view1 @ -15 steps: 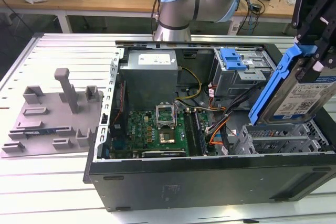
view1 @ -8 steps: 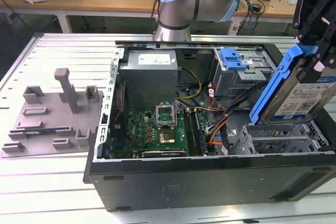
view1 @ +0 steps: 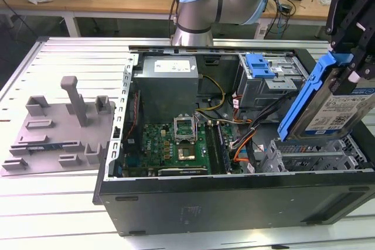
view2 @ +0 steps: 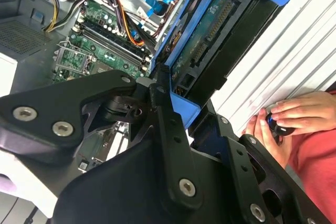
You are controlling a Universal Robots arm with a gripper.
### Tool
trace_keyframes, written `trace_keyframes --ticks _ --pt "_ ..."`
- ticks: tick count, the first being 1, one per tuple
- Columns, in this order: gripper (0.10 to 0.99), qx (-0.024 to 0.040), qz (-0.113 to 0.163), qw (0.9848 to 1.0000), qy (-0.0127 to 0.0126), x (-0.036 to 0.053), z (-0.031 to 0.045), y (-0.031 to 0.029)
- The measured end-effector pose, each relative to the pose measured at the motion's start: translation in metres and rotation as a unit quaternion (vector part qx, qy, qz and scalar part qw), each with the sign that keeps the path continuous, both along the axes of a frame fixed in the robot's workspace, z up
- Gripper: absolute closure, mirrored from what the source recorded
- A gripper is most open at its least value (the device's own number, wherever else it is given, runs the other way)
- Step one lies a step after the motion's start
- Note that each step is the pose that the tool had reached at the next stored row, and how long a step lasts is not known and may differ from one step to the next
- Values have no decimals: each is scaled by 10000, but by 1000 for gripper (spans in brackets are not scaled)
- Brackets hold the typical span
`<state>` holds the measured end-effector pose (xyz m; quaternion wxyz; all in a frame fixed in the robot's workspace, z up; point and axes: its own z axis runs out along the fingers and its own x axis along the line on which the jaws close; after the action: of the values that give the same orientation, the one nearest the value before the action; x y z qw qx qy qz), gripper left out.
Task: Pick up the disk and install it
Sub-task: 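Insert the disk into the insertion slot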
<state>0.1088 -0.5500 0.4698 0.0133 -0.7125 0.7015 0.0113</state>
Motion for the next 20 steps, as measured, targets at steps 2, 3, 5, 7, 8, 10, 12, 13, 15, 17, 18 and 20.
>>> trace_keyframes --ticks 2,3,5,7,8,10,12,13,15,17,18,20 --pt "718 0 -6 10000 0 0 -10 0" --pt "718 0 -11 10000 0 0 -15 0" --pt "718 0 -22 10000 0 0 -27 0" --pt "718 0 -30 10000 0 0 -36 0" --pt "718 0 -35 10000 0 0 -43 0" --pt "718 0 -45 10000 0 1 -52 0" --pt "718 0 -55 10000 0 5 -58 0" --pt "718 0 -63 10000 0 8 -63 0" --pt "718 0 -73 10000 0 10 -69 0" --pt "718 0 -85 10000 0 12 -77 0" --pt "718 0 -94 10000 0 13 -83 0" --pt "718 0 -108 9999 0 16 -91 0"
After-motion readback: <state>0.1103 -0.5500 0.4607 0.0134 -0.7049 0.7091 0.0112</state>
